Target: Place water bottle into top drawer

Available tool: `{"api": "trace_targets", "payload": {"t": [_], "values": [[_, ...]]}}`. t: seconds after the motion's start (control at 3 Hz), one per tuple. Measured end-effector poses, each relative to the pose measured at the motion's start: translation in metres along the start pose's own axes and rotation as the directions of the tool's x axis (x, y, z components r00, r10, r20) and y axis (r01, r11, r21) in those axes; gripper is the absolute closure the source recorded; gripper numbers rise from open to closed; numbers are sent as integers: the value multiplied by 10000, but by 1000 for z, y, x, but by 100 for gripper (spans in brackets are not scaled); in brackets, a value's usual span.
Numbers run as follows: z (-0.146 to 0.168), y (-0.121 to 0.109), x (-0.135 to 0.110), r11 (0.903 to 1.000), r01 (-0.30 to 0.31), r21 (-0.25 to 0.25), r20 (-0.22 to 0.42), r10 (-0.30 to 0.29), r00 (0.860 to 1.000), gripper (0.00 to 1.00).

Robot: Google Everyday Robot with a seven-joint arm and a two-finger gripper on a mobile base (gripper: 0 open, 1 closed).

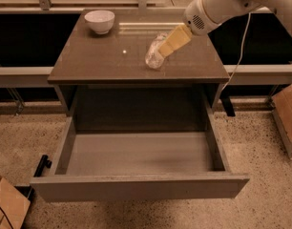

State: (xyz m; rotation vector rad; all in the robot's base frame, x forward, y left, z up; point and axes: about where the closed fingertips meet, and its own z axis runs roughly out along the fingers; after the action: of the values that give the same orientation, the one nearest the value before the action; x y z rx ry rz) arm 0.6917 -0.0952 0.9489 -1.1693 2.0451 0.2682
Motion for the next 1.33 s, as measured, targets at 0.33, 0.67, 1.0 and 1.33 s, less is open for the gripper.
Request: {"api": "trace_targets", "payload": {"t": [0.33,0.67,1.0,1.33], "values": [[18,1,10,9983,-579,117,-117,580,9982,0],[51,-5,27,9859,-1652,270,-82,1654,9862,0],[81,-16,37,9733,-2270,344,181,2265,9738,0],[106,-25,39,9636,-2657,289,436,2643,9635,0]]}}
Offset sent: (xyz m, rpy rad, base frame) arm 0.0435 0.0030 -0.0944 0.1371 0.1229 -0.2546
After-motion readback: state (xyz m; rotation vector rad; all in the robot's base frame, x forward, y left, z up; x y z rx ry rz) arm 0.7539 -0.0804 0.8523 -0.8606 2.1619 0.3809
